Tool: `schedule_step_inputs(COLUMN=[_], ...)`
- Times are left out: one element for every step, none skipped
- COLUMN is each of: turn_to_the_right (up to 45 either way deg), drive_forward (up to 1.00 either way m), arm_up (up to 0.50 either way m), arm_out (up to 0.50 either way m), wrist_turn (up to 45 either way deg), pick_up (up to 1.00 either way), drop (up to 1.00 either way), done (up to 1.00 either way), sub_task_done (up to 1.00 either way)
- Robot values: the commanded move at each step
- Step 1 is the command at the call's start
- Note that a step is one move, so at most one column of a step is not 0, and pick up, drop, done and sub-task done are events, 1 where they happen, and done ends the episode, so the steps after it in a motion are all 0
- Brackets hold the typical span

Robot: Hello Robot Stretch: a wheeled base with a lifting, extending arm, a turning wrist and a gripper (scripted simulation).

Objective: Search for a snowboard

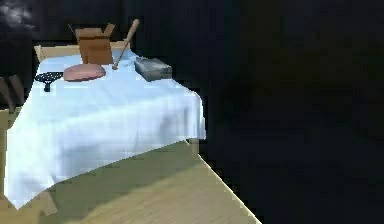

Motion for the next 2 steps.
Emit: schedule_step_inputs(turn_to_the_right=[-45.0, -21.0], drive_forward=[0.00, 0.00], arm_up=[0.00, 0.00], arm_out=[0.00, 0.00], wrist_turn=[0.0, 0.0], pick_up=[0.00, 0.00], drop=[0.00, 0.00], done=[0.00, 0.00], sub_task_done=[0.00, 0.00])
